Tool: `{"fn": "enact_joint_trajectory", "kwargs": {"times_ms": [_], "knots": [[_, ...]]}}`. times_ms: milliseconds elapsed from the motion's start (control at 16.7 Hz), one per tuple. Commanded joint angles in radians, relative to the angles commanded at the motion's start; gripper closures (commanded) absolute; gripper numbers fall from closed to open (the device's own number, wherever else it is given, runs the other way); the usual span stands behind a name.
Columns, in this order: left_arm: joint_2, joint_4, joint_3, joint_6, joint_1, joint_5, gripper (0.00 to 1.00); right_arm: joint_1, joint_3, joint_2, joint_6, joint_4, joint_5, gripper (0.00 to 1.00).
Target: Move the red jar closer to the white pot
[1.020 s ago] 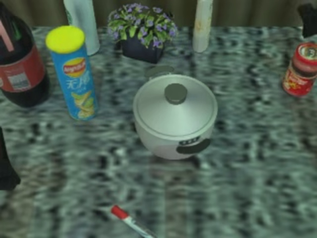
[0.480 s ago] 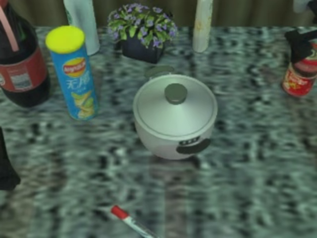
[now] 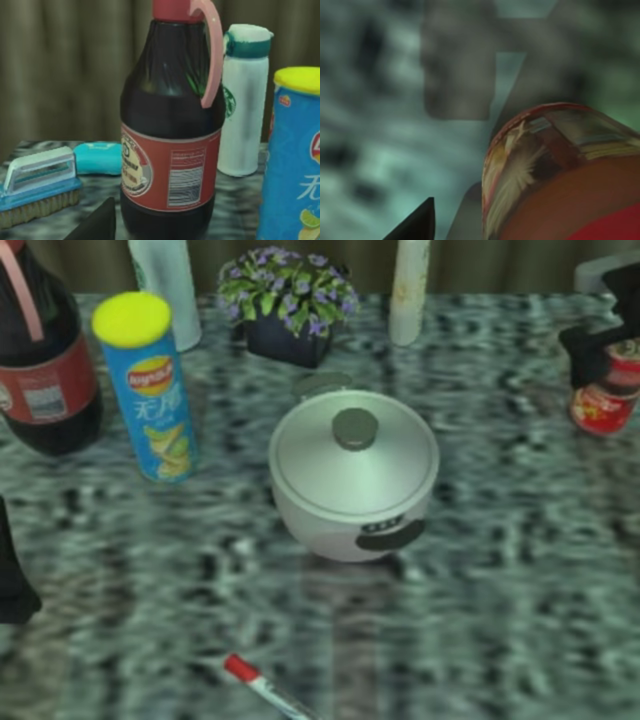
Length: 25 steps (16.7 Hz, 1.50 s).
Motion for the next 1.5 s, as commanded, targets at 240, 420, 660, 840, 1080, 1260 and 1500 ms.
{"fn": "enact_joint_trajectory", "kwargs": {"times_ms": [240, 420, 660, 840, 1080, 1260, 1500], "knots": [[0.0, 0.0, 0.0, 0.0, 0.0, 0.0, 0.0, 0.001, -0.008, 0.003, 0.001, 0.011, 0.0, 0.0], [0.0, 0.0, 0.0, 0.0, 0.0, 0.0, 0.0, 0.001, -0.008, 0.003, 0.001, 0.011, 0.0, 0.23], [0.0, 0.0, 0.0, 0.0, 0.0, 0.0, 0.0, 0.001, -0.008, 0.003, 0.001, 0.011, 0.0, 0.53], [0.0, 0.0, 0.0, 0.0, 0.0, 0.0, 0.0, 0.001, -0.008, 0.003, 0.001, 0.011, 0.0, 0.75], [0.0, 0.0, 0.0, 0.0, 0.0, 0.0, 0.0, 0.001, -0.008, 0.003, 0.001, 0.011, 0.0, 1.0], [0.0, 0.0, 0.0, 0.0, 0.0, 0.0, 0.0, 0.001, -0.008, 0.003, 0.001, 0.011, 0.0, 1.0], [0.0, 0.0, 0.0, 0.0, 0.0, 0.0, 0.0, 0.001, -0.008, 0.003, 0.001, 0.011, 0.0, 1.0]]}}
